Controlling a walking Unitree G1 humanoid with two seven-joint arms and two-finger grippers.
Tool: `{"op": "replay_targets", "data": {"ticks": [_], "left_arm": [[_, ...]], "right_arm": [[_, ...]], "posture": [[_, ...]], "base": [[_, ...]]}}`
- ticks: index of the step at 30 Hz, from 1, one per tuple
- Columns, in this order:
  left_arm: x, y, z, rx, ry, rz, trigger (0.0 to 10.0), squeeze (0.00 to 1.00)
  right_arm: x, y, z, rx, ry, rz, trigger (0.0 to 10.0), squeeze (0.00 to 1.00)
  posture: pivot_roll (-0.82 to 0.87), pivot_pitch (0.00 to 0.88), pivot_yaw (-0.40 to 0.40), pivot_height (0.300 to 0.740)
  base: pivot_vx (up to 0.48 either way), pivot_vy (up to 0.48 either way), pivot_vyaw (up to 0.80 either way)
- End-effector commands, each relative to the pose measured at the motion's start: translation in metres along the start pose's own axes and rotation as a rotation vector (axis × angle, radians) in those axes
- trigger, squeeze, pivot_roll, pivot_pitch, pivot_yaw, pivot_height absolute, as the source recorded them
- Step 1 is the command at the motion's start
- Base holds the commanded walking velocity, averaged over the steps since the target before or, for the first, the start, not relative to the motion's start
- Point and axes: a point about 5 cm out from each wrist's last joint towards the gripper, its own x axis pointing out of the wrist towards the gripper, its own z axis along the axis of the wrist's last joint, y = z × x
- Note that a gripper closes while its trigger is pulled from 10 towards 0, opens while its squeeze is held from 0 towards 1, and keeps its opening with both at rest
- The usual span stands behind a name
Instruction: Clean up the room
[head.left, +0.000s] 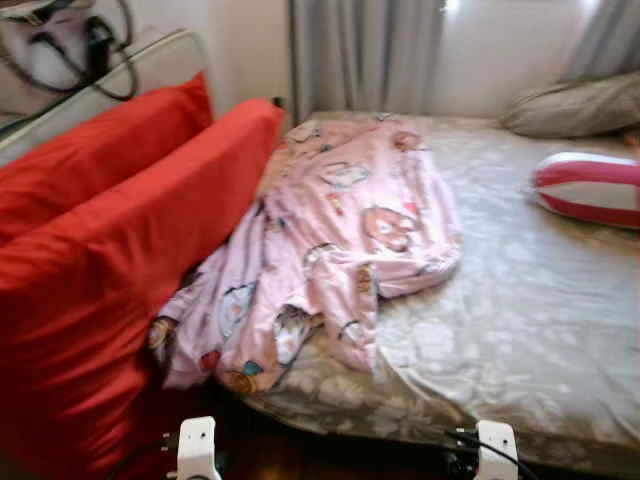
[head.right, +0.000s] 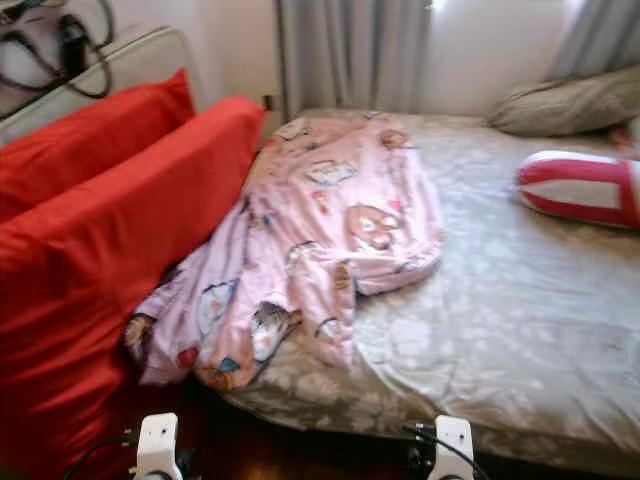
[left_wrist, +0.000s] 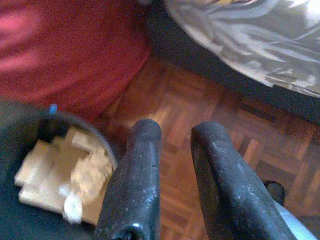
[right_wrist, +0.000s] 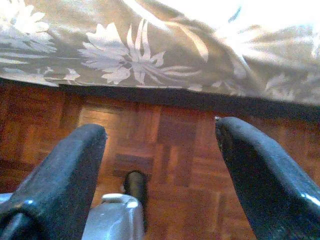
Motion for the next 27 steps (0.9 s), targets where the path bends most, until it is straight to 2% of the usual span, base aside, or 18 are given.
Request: {"op": "replay_targets", "data": {"ticks": [1,6,15,27], "left_arm": [[0.0,0.001,-0.003,-0.017,0.014,0.008,10.0,0.0],[0.0,-0.007,-0.002,-0.041,0.011,0.002,10.0,0.0],[0.0,-0.016,0.0,-0.052,0.007,-0.009,10.0,0.0],[0.0,-0.013,0.001,-0.027,0.007,-0.015,10.0,0.0]], "right_arm": [[0.0,-0.003,0.002,-0.007,-0.011,-0.003,10.0,0.0],[0.0,-0.009,0.009,-0.029,-0.024,-0.01,10.0,0.0],[-0.001,-0.019,0.017,-0.03,-0.049,-0.019,10.0,0.0],[0.001,-0.01,0.016,-0.009,-0.055,-0.001,10.0,0.0]], "posture": [[-0.02,0.0,0.003,0.74],[-0.01,0.0,-0.026,0.74],[-0.01,0.0,-0.043,0.74],[-0.03,0.0,0.0,0.74]], "base": [[0.0,0.0,0.8],[0.0,0.0,0.78],[0.0,0.0,0.0],[0.0,0.0,0.0]]}}
